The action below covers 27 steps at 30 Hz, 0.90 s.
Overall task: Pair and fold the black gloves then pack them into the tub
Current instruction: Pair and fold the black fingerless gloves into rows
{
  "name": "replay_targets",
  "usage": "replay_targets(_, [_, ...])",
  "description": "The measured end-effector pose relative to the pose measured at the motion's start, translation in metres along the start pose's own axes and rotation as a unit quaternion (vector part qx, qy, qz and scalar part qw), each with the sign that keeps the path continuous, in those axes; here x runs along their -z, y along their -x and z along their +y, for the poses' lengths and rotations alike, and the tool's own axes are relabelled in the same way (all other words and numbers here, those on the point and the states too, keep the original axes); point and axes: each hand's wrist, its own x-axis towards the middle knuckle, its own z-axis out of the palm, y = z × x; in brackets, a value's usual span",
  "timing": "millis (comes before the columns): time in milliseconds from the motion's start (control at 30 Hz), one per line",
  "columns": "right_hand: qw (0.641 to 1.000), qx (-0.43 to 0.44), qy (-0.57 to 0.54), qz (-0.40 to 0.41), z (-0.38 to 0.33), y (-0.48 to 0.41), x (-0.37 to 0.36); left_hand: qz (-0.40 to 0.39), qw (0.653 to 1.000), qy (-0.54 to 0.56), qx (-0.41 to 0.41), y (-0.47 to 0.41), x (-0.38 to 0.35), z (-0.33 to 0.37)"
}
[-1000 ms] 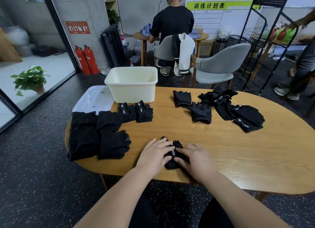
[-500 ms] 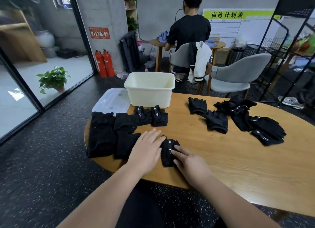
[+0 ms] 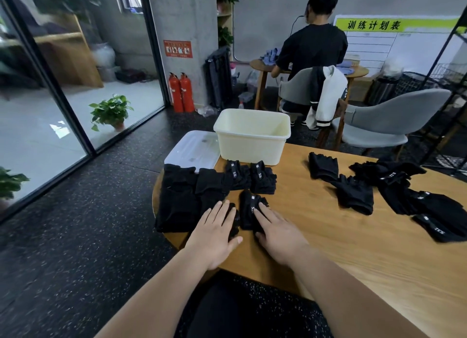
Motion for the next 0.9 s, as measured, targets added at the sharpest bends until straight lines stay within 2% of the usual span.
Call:
replay_targets(433, [0.999, -0.014, -0.006, -0.034, -0.02, -0.031, 0.011, -0.005, 0.999, 0.034, -0.022, 0.0, 0.004, -0.009])
replay_targets(633, [1.0, -0.006, -0.017, -0.013, -0.013, -0.017, 0.017, 0.03, 0.999, 0.039, -0.012, -0.002, 0.018, -0.008])
replay_targets(900, [0.999, -0.024, -0.039, -0.002, 0.005, 0.005, 0.035, 0.022, 0.999, 0.038, -0.02, -0.007, 0.035, 0.014])
